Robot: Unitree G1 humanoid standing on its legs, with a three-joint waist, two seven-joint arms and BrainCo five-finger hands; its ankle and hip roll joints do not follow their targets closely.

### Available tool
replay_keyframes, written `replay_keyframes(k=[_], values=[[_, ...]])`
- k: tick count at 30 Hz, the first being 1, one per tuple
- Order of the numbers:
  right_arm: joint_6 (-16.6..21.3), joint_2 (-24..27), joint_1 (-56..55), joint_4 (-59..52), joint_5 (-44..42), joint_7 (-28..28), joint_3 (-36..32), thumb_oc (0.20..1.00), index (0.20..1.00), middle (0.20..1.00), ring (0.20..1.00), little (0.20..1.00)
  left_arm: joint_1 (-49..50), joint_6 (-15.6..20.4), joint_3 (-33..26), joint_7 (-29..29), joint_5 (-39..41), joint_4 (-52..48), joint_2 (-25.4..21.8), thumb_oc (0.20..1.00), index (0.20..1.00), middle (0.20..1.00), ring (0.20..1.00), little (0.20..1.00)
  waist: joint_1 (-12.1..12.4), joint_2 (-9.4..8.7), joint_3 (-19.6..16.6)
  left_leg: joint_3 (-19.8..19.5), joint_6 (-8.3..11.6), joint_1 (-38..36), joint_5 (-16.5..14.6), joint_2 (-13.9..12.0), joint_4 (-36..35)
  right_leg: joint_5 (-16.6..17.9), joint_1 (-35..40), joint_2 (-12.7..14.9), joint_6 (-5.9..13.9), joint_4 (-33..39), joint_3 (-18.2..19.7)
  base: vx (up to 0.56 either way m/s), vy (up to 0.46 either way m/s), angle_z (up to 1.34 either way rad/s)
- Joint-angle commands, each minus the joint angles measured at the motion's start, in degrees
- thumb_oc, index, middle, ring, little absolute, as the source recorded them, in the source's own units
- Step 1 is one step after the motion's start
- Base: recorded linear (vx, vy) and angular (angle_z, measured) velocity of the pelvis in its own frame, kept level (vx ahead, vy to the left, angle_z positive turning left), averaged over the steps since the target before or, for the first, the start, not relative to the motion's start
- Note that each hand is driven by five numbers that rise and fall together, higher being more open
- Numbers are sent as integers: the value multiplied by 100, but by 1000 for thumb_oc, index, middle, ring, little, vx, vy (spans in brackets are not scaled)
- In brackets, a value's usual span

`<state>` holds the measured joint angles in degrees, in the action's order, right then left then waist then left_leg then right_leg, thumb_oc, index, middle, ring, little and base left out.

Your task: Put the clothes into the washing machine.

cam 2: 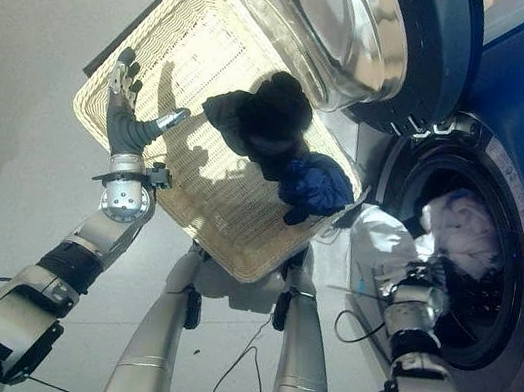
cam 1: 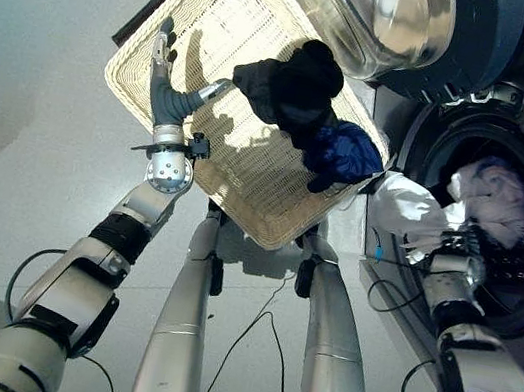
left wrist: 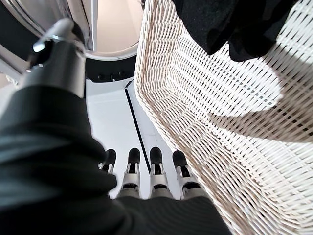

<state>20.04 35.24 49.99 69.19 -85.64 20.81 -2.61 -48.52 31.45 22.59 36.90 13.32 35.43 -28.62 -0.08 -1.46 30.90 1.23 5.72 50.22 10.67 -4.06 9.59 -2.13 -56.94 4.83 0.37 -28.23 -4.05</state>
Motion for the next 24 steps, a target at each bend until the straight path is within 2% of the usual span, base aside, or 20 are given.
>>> replay_keyframes(k=[1,5,6,7,8,11,13,17,19,22,23,24], values=[[767,1063,-41,-125,-223,978,-190,200,200,200,200,200,-55,256,-48,3,83,-99,-166,1000,1000,1000,1000,1000,-91,27,-111,-82,-3,225,-715,438,753,1110,321,-141,758,1234,-398,16,-113,7],[1359,1788,275,-490,360,2079,-85,200,200,200,200,200,-61,21,169,143,-187,-259,-476,1000,1000,1000,1000,1000,-142,-104,-111,-137,-13,302,-655,439,716,1220,273,-157,758,1323,-424,-3,-39,1],[1517,2004,322,-568,561,2229,-37,200,200,200,200,200,-36,-50,252,163,-323,-261,-586,1000,1000,1000,1000,1000,-161,-122,-111,-149,-7,227,-728,419,708,1163,341,-174,770,1322,-413,7,-9,-7],[1577,2113,313,-641,800,2208,-53,658,658,658,658,658,-64,-105,321,159,-420,-237,-689,1000,1000,1000,1000,1000,-188,-140,-111,-151,-10,210,-730,410,694,1164,353,-181,770,1330,-407,6,-2,-8],[1600,2147,316,-707,911,2234,-77,1000,1000,1000,1000,1000,-121,-136,345,140,-470,-211,-738,1000,1000,1000,1000,1000,-205,-157,-111,-145,-16,261,-668,420,673,1220,303,-170,761,1358,-406,-16,20,-9],[1435,2205,260,-836,1152,2023,4,1000,1000,1000,1000,1000,-227,-232,479,90,-698,-59,-889,1000,1000,1000,1000,1000,-238,-167,-111,-145,-13,190,-745,413,672,1165,355,-172,772,1369,-390,6,27,-5],[1270,2209,320,-724,1078,1803,55,1000,1000,1000,1000,1000,-438,-308,639,75,-940,130,-973,1000,1000,1000,1000,1000,-264,-176,-111,-129,-22,228,-682,427,642,1219,307,-150,763,1404,-391,0,35,-4],[429,2106,424,-153,1373,1571,428,1000,1000,1000,1000,1000,-911,-483,1113,19,-1521,509,-1043,1000,1000,1000,1000,1000,-259,-108,-111,-103,-27,169,-721,437,633,1172,346,-129,769,1397,-382,7,36,0],[-166,2012,549,36,1629,1675,691,1000,1000,1000,1000,1000,-1170,-634,1383,69,-1865,602,-1058,1000,1000,1000,1000,1000,-256,-72,-111,-94,-32,180,-724,457,638,1177,327,-116,772,1405,-379,1,12,2],[-853,1912,658,293,1964,1762,1044,1000,1000,1000,1000,1000,-1499,-897,1794,208,-2437,686,-1066,1000,1000,1000,1000,1000,-260,-31,-111,-78,-40,203,-724,460,654,1183,297,-106,774,1389,-379,1,8,2],[-1053,1862,667,371,2126,1741,1135,1000,1000,1000,1000,1000,-1625,-995,1957,236,-2654,730,-1060,1000,1000,1000,1000,1000,-269,-19,-111,-64,-42,211,-718,456,654,1190,283,-102,781,1382,-380,1,5,4],[-1073,1852,676,390,2125,1764,1166,1000,1000,1000,1000,1000,-1670,-1025,2003,235,-2714,751,-1058,1000,1000,1000,1000,1000,-269,-18,-111,-62,-42,213,-719,458,656,1193,280,-100,781,1386,-378,0,0,0]])
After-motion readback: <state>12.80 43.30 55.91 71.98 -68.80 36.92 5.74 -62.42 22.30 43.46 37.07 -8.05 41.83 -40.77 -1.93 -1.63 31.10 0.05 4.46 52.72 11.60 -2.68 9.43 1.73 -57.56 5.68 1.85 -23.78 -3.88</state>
